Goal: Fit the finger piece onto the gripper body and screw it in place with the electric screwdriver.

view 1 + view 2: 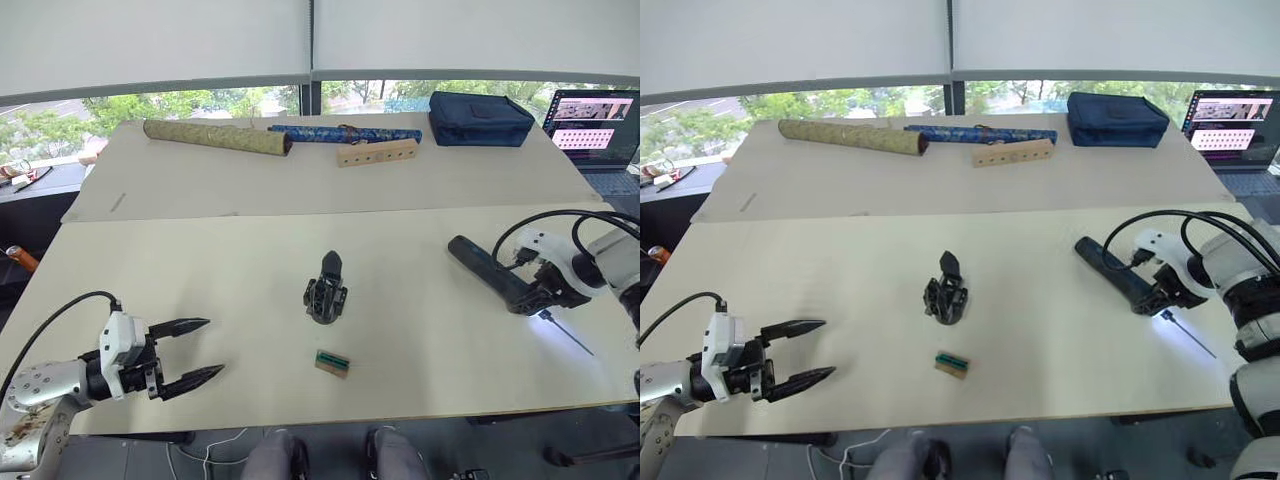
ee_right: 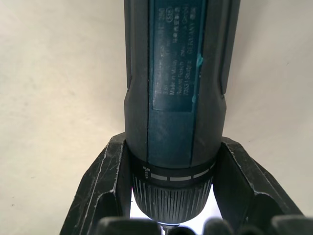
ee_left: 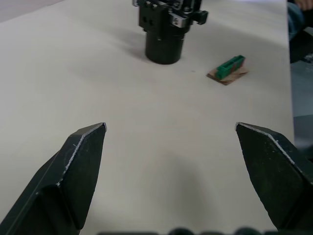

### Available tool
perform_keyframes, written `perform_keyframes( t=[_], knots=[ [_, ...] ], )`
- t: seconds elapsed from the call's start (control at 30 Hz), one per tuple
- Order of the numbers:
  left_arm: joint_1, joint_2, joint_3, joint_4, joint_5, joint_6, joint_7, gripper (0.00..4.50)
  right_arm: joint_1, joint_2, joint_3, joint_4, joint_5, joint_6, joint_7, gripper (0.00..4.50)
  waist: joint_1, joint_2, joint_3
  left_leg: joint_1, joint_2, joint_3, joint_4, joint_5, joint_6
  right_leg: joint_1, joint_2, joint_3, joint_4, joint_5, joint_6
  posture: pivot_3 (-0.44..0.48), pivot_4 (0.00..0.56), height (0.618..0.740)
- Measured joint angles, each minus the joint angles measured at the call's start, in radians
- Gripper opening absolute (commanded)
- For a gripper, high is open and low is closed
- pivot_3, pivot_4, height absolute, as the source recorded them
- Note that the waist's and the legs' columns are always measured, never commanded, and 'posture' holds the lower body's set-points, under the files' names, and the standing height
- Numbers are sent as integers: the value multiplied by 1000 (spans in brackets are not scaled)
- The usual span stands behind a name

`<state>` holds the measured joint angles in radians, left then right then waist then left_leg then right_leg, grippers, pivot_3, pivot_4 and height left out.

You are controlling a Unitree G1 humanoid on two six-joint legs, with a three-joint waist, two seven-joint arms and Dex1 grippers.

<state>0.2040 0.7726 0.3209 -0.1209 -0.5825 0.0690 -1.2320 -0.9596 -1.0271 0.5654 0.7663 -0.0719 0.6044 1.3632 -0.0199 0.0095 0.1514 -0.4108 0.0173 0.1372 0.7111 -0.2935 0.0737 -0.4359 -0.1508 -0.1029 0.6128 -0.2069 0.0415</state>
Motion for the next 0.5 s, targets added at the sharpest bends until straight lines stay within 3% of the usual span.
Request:
perform_keyframes(
  t=[0.23, 0.3, 0.43, 0.5],
  knots=[
    [-19, 26, 20, -1, -12, 48, -1, 4478, -58, 66, -35, 166, -73, -78, 11, 1895, -8, -3, 1, 6, 0, 0, 0, 0, 0, 6, 0, 2, 0, 0, 0, 0, 150, 734],
    [-21, 26, 20, -2, -11, 50, -2, 4500, -65, 75, -44, 197, -85, -108, 11, 2938, -10, -3, 1, 8, 0, 0, 0, 0, 0, 7, 0, 1, 0, 0, -1, 0, 150, 734],
    [-3, 29, 18, -27, -26, 110, -8, 4500, -83, 80, -80, 264, -111, -154, 3, 4275, -11, -4, 1, 7, 0, -1, 0, 0, 0, 7, 0, 2, 0, 0, -1, 0, 150, 734],
    [2, 39, 18, -31, -36, 127, -12, 4500, -84, 77, -84, 272, -123, -160, 1, 4401, -11, -4, 1, 8, 0, -1, 0, 0, -1, 7, 0, 1, 0, 0, -1, 0, 150, 734]
  ],
)
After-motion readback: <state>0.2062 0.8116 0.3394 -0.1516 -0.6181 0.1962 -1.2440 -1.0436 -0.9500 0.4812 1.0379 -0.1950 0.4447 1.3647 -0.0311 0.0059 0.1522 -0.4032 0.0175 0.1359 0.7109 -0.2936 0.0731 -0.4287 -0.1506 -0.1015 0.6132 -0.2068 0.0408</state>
